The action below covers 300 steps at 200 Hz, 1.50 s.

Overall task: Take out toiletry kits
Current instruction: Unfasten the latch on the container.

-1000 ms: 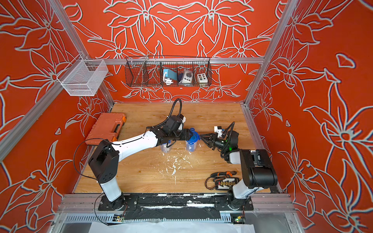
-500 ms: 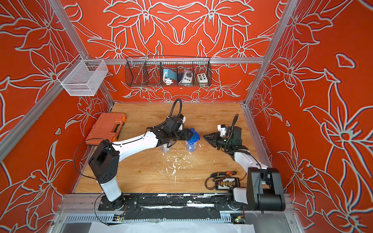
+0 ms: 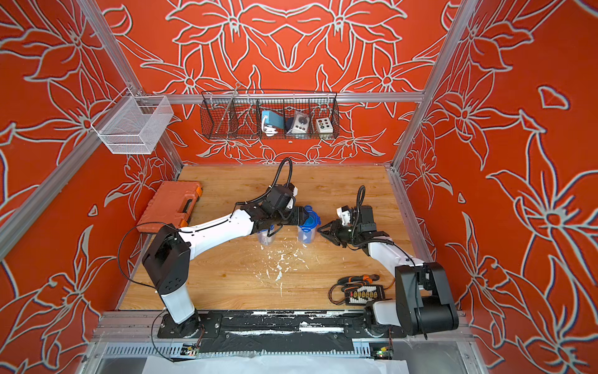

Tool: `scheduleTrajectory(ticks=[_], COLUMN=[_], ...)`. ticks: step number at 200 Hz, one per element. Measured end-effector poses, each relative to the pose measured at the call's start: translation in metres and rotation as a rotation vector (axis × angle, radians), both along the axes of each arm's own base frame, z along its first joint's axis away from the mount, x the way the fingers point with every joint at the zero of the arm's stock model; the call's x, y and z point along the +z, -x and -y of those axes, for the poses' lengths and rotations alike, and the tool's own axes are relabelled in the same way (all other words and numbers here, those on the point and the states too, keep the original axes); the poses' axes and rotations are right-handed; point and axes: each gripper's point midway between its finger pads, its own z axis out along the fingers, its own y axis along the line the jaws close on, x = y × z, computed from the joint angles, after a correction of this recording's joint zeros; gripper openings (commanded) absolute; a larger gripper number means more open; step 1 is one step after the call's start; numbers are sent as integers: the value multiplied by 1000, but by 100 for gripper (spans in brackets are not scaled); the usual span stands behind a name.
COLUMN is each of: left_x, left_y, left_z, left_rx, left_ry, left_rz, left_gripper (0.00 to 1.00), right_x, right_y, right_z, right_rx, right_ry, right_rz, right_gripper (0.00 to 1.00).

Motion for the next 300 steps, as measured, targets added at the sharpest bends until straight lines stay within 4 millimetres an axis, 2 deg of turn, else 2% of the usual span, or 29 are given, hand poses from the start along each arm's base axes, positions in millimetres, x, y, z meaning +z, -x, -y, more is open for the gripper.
scheduleTrajectory(ticks=[72, 129, 140, 157, 171, 226, 274, 300], left_x=[-1, -2, -1, -1, -1, -1, -1, -1], left_y=[0, 2, 2, 3, 3, 4, 4, 5], left_z=[1, 2, 3, 3, 4, 4, 5, 5], left_rx=[-1, -7, -9, -10, -12, -15, -16, -18], left_ry=[5, 17, 18, 19, 21, 21, 21, 21], left_rz=[5, 15, 16, 15, 14, 12, 12, 12], left_gripper=[56, 57, 57, 57, 57, 57, 56, 56], right_x=[5, 37, 39, 43, 44, 45, 51, 44], right_y=[-6, -7, -6, -6, -7, -30, -35, -38], right_z=[4, 10, 10, 11, 10, 0, -2, -4], right_rx=[-61, -86, -87, -106, -106, -109, -109, -106], right_ry=[-12, -20, -21, -41, -78, -215, -256, -273], right_rz=[1, 105, 111, 121, 134, 108, 113, 82], right_gripper=[35, 39, 44, 64, 68, 69, 70, 70])
